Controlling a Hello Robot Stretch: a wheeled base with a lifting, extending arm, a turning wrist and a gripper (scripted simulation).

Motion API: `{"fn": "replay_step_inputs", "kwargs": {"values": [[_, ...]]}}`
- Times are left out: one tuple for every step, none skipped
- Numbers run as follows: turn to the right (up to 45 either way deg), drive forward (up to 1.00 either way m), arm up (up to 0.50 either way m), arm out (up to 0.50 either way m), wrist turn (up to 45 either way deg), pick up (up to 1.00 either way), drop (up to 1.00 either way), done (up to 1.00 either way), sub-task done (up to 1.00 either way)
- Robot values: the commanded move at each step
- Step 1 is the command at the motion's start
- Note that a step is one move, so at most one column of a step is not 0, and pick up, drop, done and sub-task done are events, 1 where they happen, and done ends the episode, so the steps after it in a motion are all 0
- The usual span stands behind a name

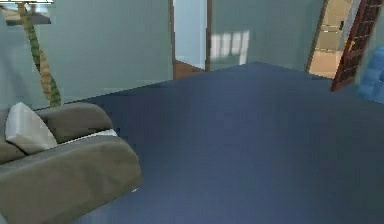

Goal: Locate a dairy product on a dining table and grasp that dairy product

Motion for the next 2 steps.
{"fn": "replay_step_inputs", "kwargs": {"values": [[0.0, 1.00, 0.00, 0.00, 0.0, 0.00, 0.00, 0.00, 0.00], [0.0, 1.00, 0.00, 0.00, 0.0, 0.00, 0.00, 0.00, 0.00]]}}
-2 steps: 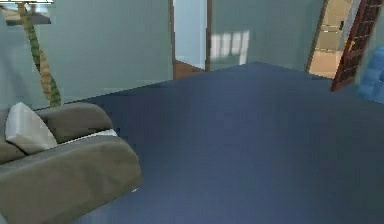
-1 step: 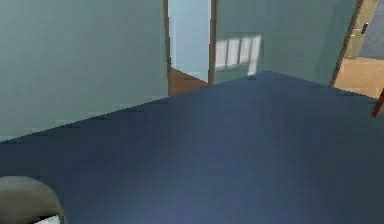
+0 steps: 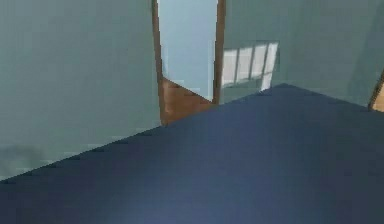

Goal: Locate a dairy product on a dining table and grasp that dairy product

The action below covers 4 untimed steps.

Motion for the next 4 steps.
{"fn": "replay_step_inputs", "kwargs": {"values": [[0.0, 1.00, 0.00, 0.00, 0.0, 0.00, 0.00, 0.00, 0.00], [0.0, 1.00, 0.00, 0.00, 0.0, 0.00, 0.00, 0.00, 0.00], [0.0, 0.25, 0.00, 0.00, 0.0, 0.00, 0.00, 0.00, 0.00], [-6.0, 0.00, 0.00, 0.00, 0.0, 0.00, 0.00, 0.00, 0.00]]}}
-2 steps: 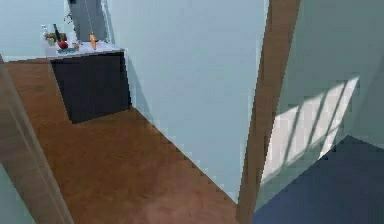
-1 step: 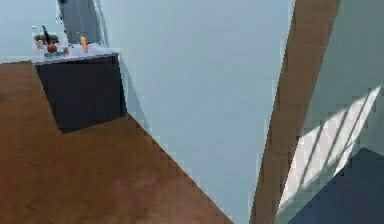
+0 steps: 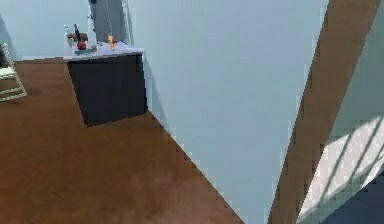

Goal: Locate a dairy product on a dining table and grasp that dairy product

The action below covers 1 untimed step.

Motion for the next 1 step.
{"fn": "replay_step_inputs", "kwargs": {"values": [[0.0, 0.70, 0.00, 0.00, 0.0, 0.00, 0.00, 0.00, 0.00]]}}
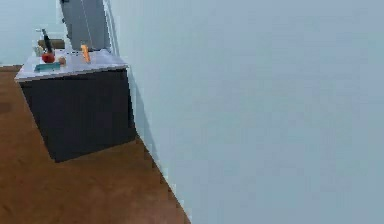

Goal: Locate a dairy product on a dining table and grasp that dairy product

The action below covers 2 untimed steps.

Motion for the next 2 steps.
{"fn": "replay_step_inputs", "kwargs": {"values": [[-45.0, 0.00, 0.00, 0.00, 0.0, 0.00, 0.00, 0.00, 0.00], [-6.0, 0.00, 0.00, 0.00, 0.0, 0.00, 0.00, 0.00, 0.00]]}}
